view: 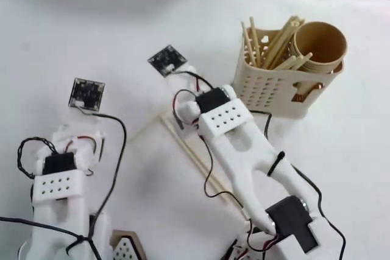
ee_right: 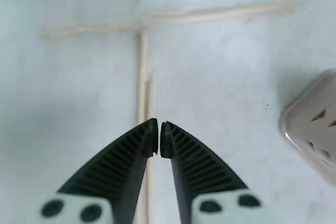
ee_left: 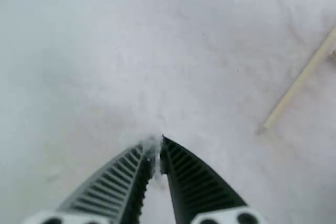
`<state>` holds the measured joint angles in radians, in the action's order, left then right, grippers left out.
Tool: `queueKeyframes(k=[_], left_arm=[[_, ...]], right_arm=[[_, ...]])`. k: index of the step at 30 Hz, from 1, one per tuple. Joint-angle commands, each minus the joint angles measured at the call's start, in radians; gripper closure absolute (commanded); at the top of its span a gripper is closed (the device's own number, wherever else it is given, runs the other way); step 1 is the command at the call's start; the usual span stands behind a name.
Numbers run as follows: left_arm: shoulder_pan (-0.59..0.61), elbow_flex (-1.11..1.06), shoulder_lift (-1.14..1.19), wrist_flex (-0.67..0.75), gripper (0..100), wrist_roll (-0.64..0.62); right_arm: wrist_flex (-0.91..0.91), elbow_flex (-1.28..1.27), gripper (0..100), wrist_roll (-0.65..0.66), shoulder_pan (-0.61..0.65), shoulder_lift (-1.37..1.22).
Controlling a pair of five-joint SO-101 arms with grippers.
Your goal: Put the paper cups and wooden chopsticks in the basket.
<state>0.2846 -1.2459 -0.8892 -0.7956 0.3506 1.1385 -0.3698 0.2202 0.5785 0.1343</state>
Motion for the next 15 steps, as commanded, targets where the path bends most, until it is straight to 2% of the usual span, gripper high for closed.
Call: queueKeyframes(k=[1,5,15], left_arm=[[0.004,0.006,-0.019,0.018,96,-0.003],[0.004,0.006,-0.021,0.018,96,-0.003],[0.004,0.006,-0.021,0.018,96,-0.003]], right_arm=[[0.035,-0.003,94.9,-0.002,0.001,0.036],[-0.001,-0.127,84.5,-0.002,0.036,0.033],[-0.285,-0.436,84.0,0.005,0.111,0.024]])
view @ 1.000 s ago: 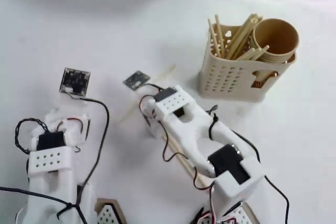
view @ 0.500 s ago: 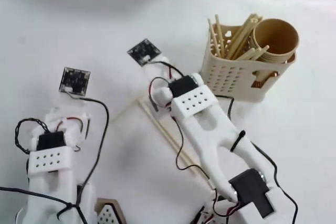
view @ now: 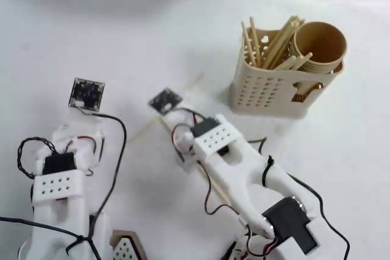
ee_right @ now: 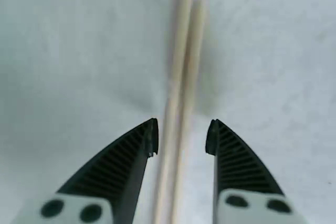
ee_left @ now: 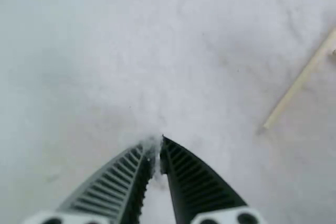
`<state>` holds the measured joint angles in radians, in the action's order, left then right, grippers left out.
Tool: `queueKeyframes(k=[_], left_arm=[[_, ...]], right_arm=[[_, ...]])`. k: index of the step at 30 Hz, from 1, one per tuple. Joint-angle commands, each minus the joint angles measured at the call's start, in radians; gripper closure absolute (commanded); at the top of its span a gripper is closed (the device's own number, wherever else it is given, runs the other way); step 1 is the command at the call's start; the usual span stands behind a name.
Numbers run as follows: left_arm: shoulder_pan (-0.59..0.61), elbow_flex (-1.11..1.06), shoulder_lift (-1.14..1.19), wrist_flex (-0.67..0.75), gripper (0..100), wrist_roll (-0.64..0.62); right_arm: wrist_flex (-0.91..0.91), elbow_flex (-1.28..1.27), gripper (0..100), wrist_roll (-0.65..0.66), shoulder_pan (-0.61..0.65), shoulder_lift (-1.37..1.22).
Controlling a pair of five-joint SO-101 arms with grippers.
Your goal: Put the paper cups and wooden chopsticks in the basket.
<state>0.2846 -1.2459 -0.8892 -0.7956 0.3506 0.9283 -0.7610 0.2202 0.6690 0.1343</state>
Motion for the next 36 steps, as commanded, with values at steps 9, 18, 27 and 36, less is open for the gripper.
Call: queueKeyframes(k=[9,18,27,36], left_arm=[[0.004,0.006,-0.021,0.018,96,-0.003],[0.002,0.006,-0.018,0.018,96,-0.003],[0.002,0.006,-0.018,0.018,96,-0.003],[0.002,0.006,-0.019,0.018,96,-0.003]], right_arm=[[-0.077,-0.015,97.1,0.052,0.016,-0.102],[0.015,0.123,97.9,0.060,-0.007,-0.202],[0.024,0.132,97.9,0.091,-0.099,0.056],[0.114,0.132,97.7,0.089,-0.104,0.134]])
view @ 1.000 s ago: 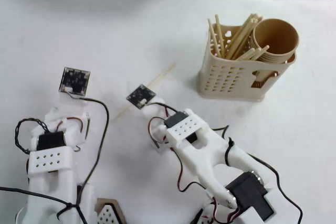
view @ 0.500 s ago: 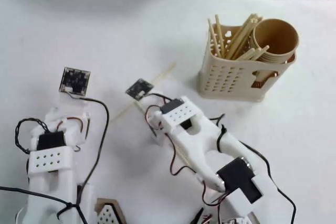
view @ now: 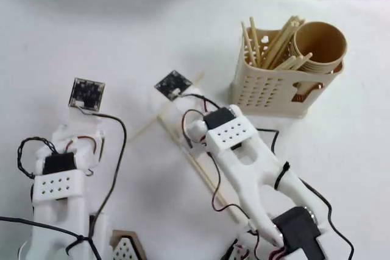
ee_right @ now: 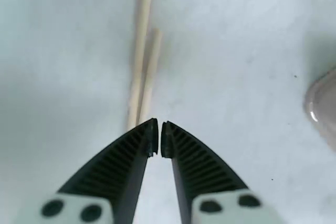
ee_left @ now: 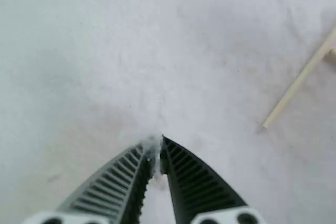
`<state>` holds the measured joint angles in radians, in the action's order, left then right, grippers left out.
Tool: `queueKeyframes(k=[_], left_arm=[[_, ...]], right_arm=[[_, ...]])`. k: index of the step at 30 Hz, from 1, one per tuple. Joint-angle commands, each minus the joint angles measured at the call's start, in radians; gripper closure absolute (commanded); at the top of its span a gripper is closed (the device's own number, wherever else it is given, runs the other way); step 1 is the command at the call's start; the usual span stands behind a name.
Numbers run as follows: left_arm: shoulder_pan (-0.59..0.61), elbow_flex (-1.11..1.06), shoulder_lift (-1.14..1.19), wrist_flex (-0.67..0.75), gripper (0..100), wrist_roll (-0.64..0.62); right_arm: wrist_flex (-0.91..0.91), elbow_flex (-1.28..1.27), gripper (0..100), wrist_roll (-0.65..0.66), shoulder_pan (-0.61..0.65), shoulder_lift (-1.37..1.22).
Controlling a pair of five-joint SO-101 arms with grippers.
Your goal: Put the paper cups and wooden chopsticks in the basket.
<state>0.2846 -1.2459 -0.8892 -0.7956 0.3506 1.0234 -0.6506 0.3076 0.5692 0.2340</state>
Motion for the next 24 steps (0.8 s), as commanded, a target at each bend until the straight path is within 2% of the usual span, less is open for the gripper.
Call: queueKeyframes(k=[1,7,13,16,18,21,24], left_arm=[[0.002,0.006,-0.019,0.018,96,-0.003],[0.002,0.006,-0.021,0.018,96,-0.003],[0.002,0.006,-0.021,0.018,96,-0.003],[0.002,0.006,-0.021,0.018,96,-0.003],[0.004,0.006,-0.021,0.018,96,-0.003],[0.004,0.006,-0.021,0.018,96,-0.003],[0.004,0.006,-0.021,0.018,96,-0.003]], right_arm=[[0.021,0.021,97.5,0.002,0.001,0.027],[0.024,0.020,85.1,-0.091,0.096,-0.062],[-0.059,0.025,83.4,-0.098,0.151,-0.243],[-0.111,0.029,83.6,-0.089,0.134,-0.341],[-0.084,0.061,85.8,-0.087,0.131,-0.371],[-0.061,0.086,98.8,-0.041,0.147,-0.383],[-0.064,0.084,97.8,-0.028,0.150,-0.384]])
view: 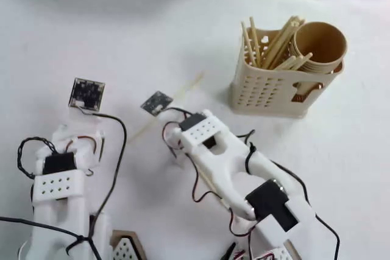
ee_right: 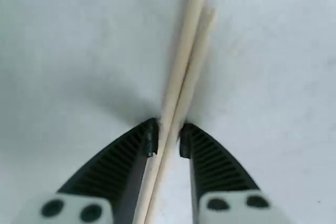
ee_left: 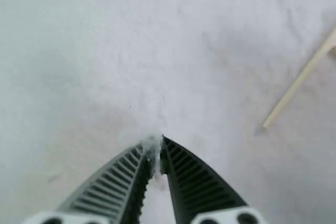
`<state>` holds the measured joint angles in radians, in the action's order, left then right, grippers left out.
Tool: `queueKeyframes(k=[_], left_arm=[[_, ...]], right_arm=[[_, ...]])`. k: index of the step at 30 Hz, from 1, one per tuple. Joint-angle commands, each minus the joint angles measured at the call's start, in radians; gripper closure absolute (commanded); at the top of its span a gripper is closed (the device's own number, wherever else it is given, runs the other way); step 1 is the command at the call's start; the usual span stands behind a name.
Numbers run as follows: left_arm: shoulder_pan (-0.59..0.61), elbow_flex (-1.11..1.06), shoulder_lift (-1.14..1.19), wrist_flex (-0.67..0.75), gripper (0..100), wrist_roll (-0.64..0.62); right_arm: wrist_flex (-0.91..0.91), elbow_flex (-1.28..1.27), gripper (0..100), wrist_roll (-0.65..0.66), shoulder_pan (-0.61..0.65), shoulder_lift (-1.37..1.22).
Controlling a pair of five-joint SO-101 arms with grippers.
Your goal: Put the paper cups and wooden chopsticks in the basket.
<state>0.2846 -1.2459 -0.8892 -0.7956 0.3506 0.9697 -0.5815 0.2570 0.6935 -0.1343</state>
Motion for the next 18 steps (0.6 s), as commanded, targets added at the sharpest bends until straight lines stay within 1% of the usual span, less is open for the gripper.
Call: queueKeyframes(k=[1,6,12,18], left_arm=[[0.004,0.006,-0.021,0.018,96,-0.003],[0.004,0.006,-0.021,0.018,96,-0.003],[0.004,0.006,-0.021,0.018,96,-0.003],[0.004,0.006,-0.021,0.018,96,-0.003]], right_arm=[[-0.010,0.018,98.3,0.025,0.019,-0.013],[-0.010,0.026,98.0,0.080,-0.047,0.059],[0.008,0.023,98.0,0.118,-0.139,0.242],[0.101,0.023,98.0,0.127,-0.150,0.361]])
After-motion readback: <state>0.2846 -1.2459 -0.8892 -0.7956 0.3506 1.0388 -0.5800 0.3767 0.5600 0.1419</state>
